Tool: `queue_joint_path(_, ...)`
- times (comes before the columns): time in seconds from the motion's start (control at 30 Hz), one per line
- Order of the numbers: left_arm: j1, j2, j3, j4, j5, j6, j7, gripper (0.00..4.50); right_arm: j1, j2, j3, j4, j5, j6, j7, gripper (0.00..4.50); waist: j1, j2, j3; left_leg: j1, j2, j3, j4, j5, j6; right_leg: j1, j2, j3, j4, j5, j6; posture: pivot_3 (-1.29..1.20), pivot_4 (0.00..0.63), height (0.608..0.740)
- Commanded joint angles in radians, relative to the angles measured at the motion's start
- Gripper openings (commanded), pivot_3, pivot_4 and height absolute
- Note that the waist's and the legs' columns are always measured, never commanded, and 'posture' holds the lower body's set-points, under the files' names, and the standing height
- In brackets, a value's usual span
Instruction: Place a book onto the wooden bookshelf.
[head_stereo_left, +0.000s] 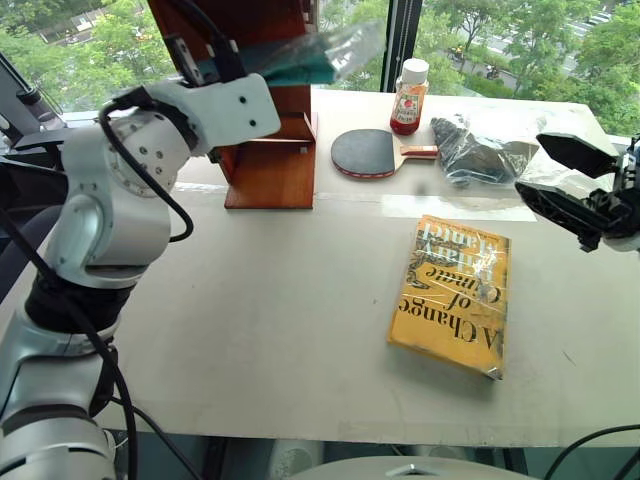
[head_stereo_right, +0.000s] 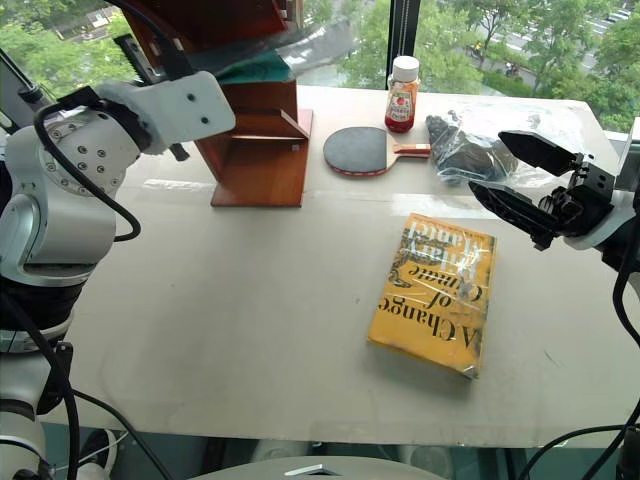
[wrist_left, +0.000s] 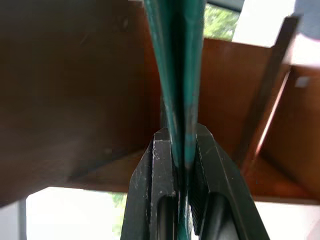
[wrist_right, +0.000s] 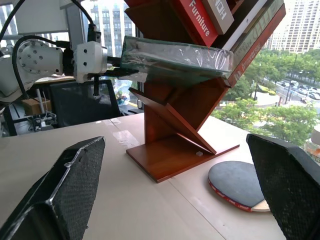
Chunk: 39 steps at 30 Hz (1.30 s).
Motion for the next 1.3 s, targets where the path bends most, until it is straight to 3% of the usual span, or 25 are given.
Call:
queue_joint_path(0.03, 0.009, -0.014, 0.036, -0.046, 0.066, 0.042, 0.024, 0.06, -0.044, 0.008, -0.001, 0.011, 0.002, 0.003, 0.015, 4.5, 0.0, 0.0, 0.0, 0.0, 0.0, 0.0, 0.0, 0.0, 0.0, 0.0, 0.0, 0.0, 0.0, 0.0, 0.0, 0.0, 0.15, 0.74)
queue_joint_path(0.43, 0.04, -0.127, -0.029, -0.056, 0.23, 0.124, 0.023, 0.06, -0.063, 0.038, 0.002, 0.016, -0.022, 0.005, 0.019, 4.5, -0.004, 0.0, 0.0, 0.002, 0.0, 0.0, 0.001, 0.0, 0.0, -0.001, 0.001, 0.0, 0.006, 0.0, 0.0, 0.0, 0.15, 0.74)
queue_joint_path(0.6, 0.027, -0.125, -0.097, -0.024, 0.416, 0.196, -0.029, 0.06, -0.047, 0.046, -0.01, 0.003, -0.028, 0.002, 0.015, 4.5, -0.009, 0.0, 0.0, 0.003, 0.0, 0.0, 0.001, 0.0, 0.0, -0.001, 0.001, 0.001, 0.007, 0.0, 0.0, 0.0, 0.15, 0.74)
queue_joint_path(0.77, -0.018, -0.159, -0.128, 0.022, 0.502, 0.2, -0.068, 0.06, -0.038, 0.052, -0.017, -0.008, -0.03, -0.001, 0.008, 4.5, -0.017, 0.0, 0.0, 0.004, 0.001, 0.0, 0.001, 0.0, 0.0, -0.001, 0.002, 0.002, 0.009, 0.0, 0.0, 0.0, 0.15, 0.74)
queue_joint_path(1.0, -0.055, -0.273, -0.137, 0.064, 0.589, 0.277, -0.123, 0.06, -0.032, 0.06, -0.022, -0.016, -0.033, -0.007, 0.001, 4.5, -0.027, 0.0, 0.0, 0.004, 0.0, 0.0, 0.003, 0.0, 0.0, -0.001, 0.002, 0.002, 0.012, 0.0, 0.0, 0.0, 0.15, 0.74)
queue_joint_path(1.03, -0.058, -0.282, -0.138, 0.067, 0.604, 0.283, -0.13, 0.83, -0.03, 0.062, -0.023, -0.018, -0.034, -0.008, 0.0, 4.5, -0.027, 0.0, 0.0, 0.004, 0.0, 0.0, 0.003, 0.0, 0.0, -0.001, 0.002, 0.002, 0.012, 0.0, 0.0, 0.0, 0.15, 0.74)
queue_joint_path(1.17, -0.061, -0.3, -0.129, 0.077, 0.656, 0.306, -0.161, 2.48, -0.025, 0.069, -0.026, -0.024, -0.039, -0.011, -0.004, 4.5, -0.027, 0.0, 0.0, 0.004, 0.0, 0.0, 0.002, 0.0, 0.0, -0.002, 0.002, 0.002, 0.012, 0.0, 0.0, 0.0, 0.15, 0.74)
queue_joint_path(1.3, -0.044, -0.298, -0.104, 0.067, 0.669, 0.296, -0.165, 4.45, -0.02, 0.071, -0.028, -0.026, -0.044, -0.018, -0.007, 4.5, -0.025, 0.0, 0.0, 0.003, 0.0, 0.0, 0.003, 0.0, 0.0, -0.002, 0.001, 0.002, 0.012, 0.0, 0.0, 0.0, 0.15, 0.74)
